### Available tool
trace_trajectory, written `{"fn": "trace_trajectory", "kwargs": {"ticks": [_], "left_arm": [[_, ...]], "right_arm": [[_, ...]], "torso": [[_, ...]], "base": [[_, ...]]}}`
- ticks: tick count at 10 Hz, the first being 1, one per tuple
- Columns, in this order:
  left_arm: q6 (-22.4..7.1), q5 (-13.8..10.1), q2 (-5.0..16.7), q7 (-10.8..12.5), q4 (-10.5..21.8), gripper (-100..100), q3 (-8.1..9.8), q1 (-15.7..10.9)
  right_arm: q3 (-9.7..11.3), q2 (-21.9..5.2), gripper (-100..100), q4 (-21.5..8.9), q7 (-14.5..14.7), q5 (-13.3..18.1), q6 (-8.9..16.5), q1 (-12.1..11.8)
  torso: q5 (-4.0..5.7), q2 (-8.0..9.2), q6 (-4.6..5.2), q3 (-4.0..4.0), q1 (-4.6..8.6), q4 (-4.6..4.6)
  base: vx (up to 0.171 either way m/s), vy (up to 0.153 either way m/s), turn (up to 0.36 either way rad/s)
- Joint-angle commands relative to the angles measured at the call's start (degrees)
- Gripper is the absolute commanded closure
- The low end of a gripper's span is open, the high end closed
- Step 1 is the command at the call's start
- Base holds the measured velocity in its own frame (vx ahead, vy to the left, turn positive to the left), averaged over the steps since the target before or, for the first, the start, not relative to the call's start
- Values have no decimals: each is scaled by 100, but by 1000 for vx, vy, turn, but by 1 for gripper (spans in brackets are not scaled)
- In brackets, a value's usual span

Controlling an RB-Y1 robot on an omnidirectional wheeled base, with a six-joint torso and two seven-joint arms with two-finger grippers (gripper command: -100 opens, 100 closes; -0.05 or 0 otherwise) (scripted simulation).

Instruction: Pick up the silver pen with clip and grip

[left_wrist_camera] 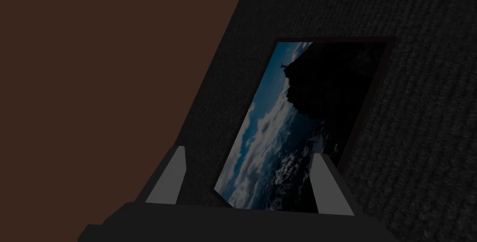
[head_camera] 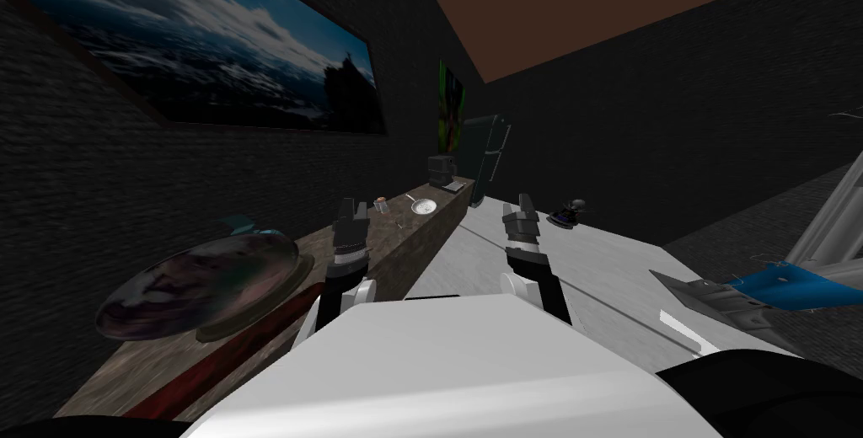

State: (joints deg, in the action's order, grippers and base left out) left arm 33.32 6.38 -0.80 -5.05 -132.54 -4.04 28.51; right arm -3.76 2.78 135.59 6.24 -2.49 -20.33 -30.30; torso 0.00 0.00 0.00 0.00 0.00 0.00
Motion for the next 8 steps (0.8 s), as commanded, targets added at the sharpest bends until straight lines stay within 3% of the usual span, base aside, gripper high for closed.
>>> {"fn": "trace_trajectory", "kwargs": {"ticks": [1,5,8], "left_arm": [[-111,-47,217,-25,14,-100,7,-24],[-703,-331,872,-163,86,-100,40,-169],[-989,-437,1038,-211,109,-100,50,-223]], "right_arm": [[0,0,0,0,0,0,0,0],[0,0,0,0,0,0,0,0],[0,0,0,0,0,0,0,0]], "torso": [[0,0,0,0,0,0],[3,-14,0,8,14,-3],[3,-10,0,6,12,-2]], "base": [[10,-10,3],[30,-41,9],[20,-32,6]]}}
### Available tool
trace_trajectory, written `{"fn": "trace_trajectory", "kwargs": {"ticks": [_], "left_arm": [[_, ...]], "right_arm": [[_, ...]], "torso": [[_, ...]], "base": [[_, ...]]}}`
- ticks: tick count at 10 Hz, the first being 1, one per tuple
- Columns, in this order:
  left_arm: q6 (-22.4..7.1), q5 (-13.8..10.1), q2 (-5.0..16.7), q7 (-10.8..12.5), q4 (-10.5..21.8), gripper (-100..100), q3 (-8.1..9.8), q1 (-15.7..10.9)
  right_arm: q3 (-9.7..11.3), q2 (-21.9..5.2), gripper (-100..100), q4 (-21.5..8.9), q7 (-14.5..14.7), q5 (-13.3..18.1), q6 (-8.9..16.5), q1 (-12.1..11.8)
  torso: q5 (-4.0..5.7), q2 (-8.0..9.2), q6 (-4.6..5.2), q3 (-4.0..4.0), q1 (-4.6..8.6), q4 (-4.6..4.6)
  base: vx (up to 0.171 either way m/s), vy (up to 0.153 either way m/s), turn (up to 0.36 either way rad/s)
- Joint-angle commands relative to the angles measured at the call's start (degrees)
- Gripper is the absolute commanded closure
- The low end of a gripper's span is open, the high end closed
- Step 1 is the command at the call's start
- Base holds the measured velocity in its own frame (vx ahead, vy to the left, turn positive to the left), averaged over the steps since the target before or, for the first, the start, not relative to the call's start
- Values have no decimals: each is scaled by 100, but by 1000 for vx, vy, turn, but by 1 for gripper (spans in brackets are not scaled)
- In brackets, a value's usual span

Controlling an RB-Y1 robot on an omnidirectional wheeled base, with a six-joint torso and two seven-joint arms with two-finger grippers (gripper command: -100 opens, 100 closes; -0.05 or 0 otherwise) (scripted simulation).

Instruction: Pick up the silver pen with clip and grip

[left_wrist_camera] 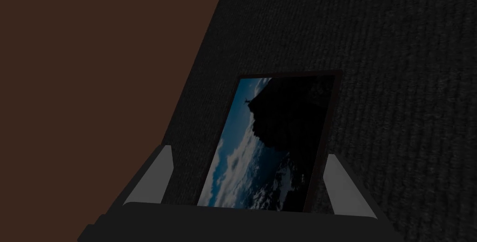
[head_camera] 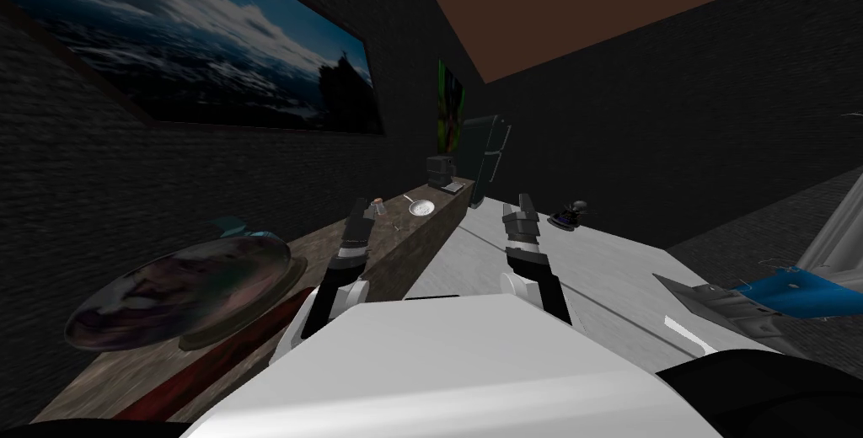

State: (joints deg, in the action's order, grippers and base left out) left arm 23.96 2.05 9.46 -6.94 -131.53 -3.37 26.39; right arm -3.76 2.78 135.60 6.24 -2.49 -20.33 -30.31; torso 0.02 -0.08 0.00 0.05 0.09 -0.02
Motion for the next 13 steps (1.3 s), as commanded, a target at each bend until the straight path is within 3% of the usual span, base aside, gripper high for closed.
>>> {"fn": "trace_trajectory", "kwargs": {"ticks": [1,2,3,6,7,8,11,13], "left_arm": [[-286,-123,178,-73,33,-100,-8,-72],[-311,-123,178,-73,33,-100,-8,-72],[-553,-252,345,-126,58,-100,1,-138],[-893,-390,512,-183,85,-100,10,-210],[-1101,-537,677,-241,111,-100,18,-285],[-1210,-537,677,-241,111,-100,18,-285],[-1688,-847,1005,-364,164,-100,35,-444],[-1888,-847,1005,-364,164,-100,35,-444]], "right_arm": [[0,0,0,0,0,0,0,0],[0,0,0,0,0,0,0,0],[0,0,0,0,0,0,0,0],[0,0,0,0,0,0,0,0],[0,0,0,0,0,0,0,0],[0,0,0,0,0,0,0,0],[0,0,0,0,0,0,0,0],[0,0,0,0,0,0,0,0]], "torso": [[0,0,0,0,0,0],[0,-2,0,1,3,0],[1,-1,0,1,3,0],[1,-4,0,2,6,-1],[1,-2,0,1,5,-1],[2,-1,0,0,8,0],[1,-3,0,2,5,-1],[2,-3,0,2,7,-1]], "base": [[25,-35,7],[21,-35,6],[26,-43,10],[25,-40,7],[19,-50,6],[15,-47,8],[29,-47,8],[19,-34,1]]}}
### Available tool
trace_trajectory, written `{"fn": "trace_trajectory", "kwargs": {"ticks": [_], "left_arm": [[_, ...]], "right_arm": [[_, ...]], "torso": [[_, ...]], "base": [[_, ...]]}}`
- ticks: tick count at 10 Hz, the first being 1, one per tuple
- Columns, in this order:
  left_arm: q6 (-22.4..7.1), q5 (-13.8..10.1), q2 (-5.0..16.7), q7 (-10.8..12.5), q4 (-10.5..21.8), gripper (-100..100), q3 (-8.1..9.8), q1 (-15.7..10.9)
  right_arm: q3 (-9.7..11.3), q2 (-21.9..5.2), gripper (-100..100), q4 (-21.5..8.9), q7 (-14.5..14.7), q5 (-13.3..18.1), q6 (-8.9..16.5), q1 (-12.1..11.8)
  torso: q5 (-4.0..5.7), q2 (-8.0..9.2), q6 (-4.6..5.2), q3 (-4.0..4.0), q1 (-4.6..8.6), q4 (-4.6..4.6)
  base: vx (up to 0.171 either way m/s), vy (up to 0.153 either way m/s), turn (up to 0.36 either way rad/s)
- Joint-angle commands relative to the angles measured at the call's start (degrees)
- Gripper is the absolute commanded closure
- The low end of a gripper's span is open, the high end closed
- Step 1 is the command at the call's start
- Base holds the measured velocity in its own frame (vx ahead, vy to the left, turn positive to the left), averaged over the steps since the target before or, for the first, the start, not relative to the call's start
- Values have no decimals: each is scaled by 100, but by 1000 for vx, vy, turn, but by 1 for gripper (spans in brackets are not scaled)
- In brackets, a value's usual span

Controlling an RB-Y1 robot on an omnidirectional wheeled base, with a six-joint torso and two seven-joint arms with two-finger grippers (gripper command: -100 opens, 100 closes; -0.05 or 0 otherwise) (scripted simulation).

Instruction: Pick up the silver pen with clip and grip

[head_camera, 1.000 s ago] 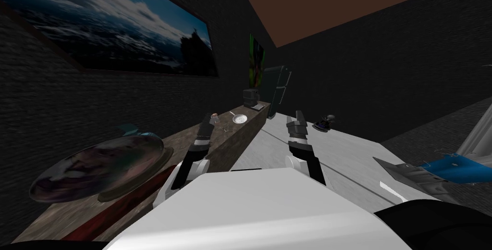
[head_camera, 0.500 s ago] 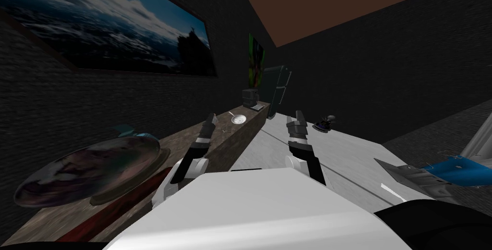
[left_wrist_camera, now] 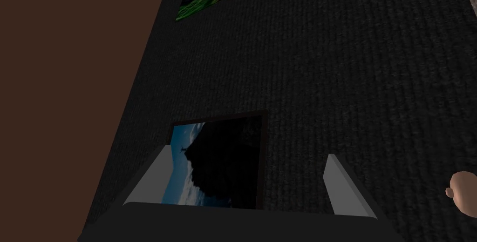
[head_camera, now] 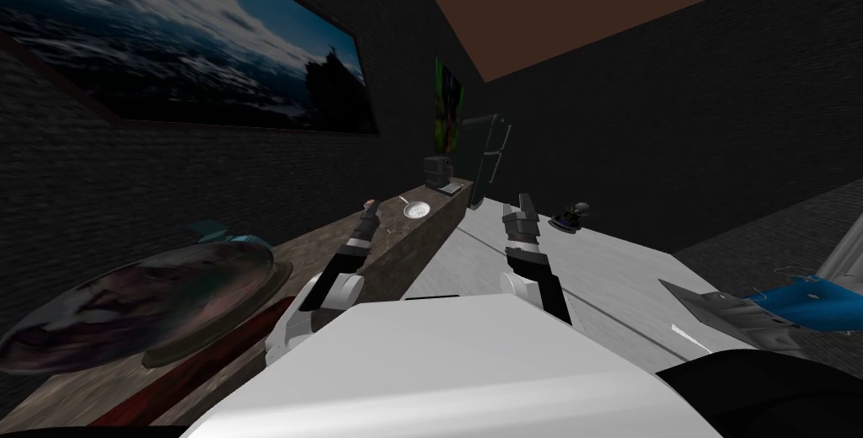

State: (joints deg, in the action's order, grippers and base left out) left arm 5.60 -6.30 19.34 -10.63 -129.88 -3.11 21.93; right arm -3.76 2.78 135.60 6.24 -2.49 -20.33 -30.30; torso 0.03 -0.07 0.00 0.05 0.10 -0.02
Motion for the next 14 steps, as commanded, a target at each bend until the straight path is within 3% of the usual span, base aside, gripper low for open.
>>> {"fn": "trace_trajectory", "kwargs": {"ticks": [1,2,3,4,7,9,12,14], "left_arm": [[-286,-172,180,-59,28,-100,19,-80],[-408,-172,180,-59,28,-100,19,-80],[-607,-331,341,-125,58,-100,29,-160],[-770,-331,341,-125,58,-100,29,-160],[-1280,-640,657,-261,128,-100,54,-315],[-1508,-640,657,-261,128,-100,54,-315],[-2033,-925,962,-404,217,-100,87,-455],[-2247,-925,962,-404,217,-100,87,-455]], "right_arm": [[0,0,0,0,0,0,0,0],[0,0,0,0,0,0,0,0],[0,0,0,0,0,0,0,0],[0,0,0,0,0,0,0,0],[0,0,0,0,0,0,0,0],[0,0,0,0,0,0,0,0],[0,0,0,0,0,0,0,0],[0,0,0,0,0,0,0,0]], "torso": [[0,0,0,0,0,0],[0,-2,0,1,3,0],[1,-2,0,1,3,0],[1,-4,0,2,5,-1],[2,-1,0,1,8,0],[1,-6,0,3,6,-1],[1,-4,0,2,3,-1],[1,-6,0,3,6,-1]], "base": [[23,-39,5],[23,-40,6],[28,-46,5],[29,-53,3],[26,-53,2],[26,-35,1],[32,-44,-3],[22,-35,1]]}}
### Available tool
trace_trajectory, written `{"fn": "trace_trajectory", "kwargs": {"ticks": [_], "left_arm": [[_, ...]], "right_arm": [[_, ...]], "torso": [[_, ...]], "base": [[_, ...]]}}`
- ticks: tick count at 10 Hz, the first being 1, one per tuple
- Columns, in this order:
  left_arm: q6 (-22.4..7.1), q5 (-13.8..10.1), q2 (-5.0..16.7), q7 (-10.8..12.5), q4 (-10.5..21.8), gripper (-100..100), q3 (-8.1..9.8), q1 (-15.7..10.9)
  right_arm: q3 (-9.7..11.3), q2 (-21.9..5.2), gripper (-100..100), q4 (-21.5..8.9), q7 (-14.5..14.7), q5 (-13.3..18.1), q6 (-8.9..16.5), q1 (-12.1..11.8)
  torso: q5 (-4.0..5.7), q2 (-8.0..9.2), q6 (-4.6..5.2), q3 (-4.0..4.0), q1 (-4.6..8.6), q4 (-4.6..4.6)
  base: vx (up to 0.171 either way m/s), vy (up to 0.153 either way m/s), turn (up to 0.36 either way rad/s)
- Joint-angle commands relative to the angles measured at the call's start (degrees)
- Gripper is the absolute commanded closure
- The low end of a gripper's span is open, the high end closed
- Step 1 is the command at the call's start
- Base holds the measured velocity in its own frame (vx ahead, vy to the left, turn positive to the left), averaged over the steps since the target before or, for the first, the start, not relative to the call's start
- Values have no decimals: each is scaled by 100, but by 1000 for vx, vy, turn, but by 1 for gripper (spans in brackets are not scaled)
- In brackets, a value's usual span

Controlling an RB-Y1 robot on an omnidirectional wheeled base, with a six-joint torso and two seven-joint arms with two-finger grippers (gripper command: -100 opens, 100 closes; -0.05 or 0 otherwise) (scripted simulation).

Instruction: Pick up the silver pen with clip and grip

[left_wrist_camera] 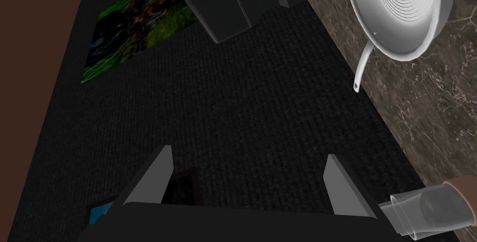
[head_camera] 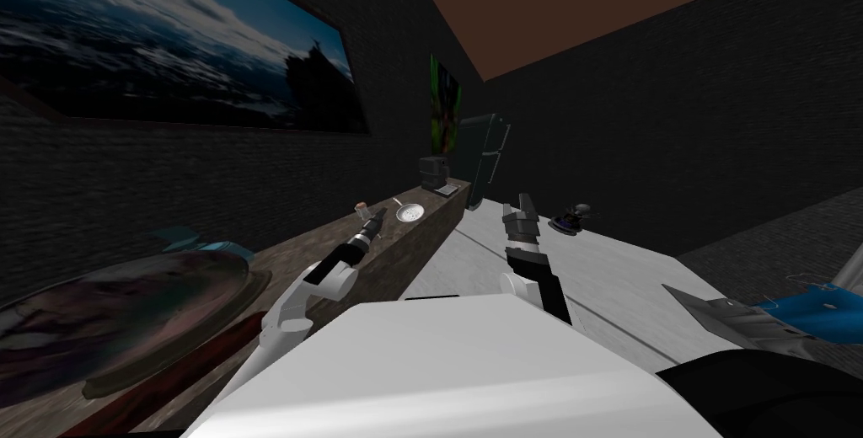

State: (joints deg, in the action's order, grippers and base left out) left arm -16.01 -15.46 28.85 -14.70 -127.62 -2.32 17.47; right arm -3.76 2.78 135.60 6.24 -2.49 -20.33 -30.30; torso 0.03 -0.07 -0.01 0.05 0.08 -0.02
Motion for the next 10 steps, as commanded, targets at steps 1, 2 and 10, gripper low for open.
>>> {"fn": "trace_trajectory", "kwargs": {"ticks": [1,2,10], "left_arm": [[-286,-138,157,-71,44,-100,29,-70],[-427,-138,157,-71,44,-100,29,-70],[-1737,-547,684,-383,315,-100,145,-250]], "right_arm": [[0,0,0,0,0,0,0,0],[0,0,0,0,0,0,0,0],[0,0,0,0,0,0,0,0]], "torso": [[0,0,0,0,0,0],[0,-2,0,1,2,0],[0,-8,0,5,3,-2]], "base": [[23,-32,-11],[30,-31,-2],[37,-34,-9]]}}
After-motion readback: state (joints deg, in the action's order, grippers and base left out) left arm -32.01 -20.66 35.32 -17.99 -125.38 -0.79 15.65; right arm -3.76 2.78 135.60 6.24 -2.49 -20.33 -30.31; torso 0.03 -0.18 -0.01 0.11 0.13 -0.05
